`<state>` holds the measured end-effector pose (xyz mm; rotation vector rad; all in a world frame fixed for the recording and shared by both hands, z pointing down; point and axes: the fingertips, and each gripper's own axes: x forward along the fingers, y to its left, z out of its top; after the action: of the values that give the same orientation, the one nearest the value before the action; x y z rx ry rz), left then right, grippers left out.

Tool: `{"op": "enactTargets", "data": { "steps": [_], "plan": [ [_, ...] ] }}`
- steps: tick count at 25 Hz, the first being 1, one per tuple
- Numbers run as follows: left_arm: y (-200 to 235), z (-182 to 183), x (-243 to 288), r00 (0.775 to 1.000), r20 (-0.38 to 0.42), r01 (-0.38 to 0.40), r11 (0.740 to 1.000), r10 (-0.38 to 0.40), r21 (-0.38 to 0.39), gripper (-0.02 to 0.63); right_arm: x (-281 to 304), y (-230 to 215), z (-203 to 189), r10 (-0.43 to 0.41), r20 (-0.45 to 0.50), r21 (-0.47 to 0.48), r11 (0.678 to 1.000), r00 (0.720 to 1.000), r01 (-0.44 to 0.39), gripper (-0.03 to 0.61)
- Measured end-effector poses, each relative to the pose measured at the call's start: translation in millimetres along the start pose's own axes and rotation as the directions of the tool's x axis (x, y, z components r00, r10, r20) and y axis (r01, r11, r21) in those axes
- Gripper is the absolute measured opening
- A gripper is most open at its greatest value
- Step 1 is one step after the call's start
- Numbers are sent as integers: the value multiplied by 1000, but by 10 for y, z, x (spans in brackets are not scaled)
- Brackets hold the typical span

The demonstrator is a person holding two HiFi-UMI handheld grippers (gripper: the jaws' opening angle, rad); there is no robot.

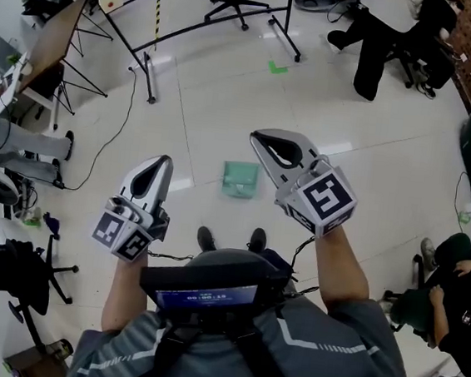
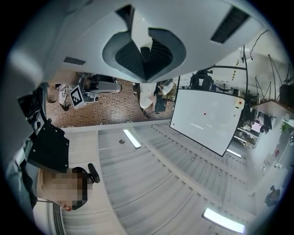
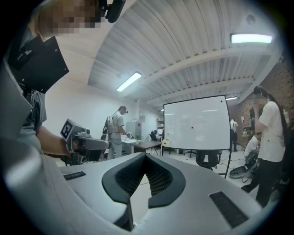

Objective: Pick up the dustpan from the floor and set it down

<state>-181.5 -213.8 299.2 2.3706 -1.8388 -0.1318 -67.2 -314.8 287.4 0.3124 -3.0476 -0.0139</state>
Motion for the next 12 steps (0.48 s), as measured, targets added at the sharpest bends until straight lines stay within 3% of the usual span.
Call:
{"op": "enactTargets", "data": {
  "steps": [12],
  "plan": [
    [-51,119,-22,1000,7,18,1000,-18,20,31,-68,18,162,-21,21,-8,1000,1000,21,25]
  ]
}}
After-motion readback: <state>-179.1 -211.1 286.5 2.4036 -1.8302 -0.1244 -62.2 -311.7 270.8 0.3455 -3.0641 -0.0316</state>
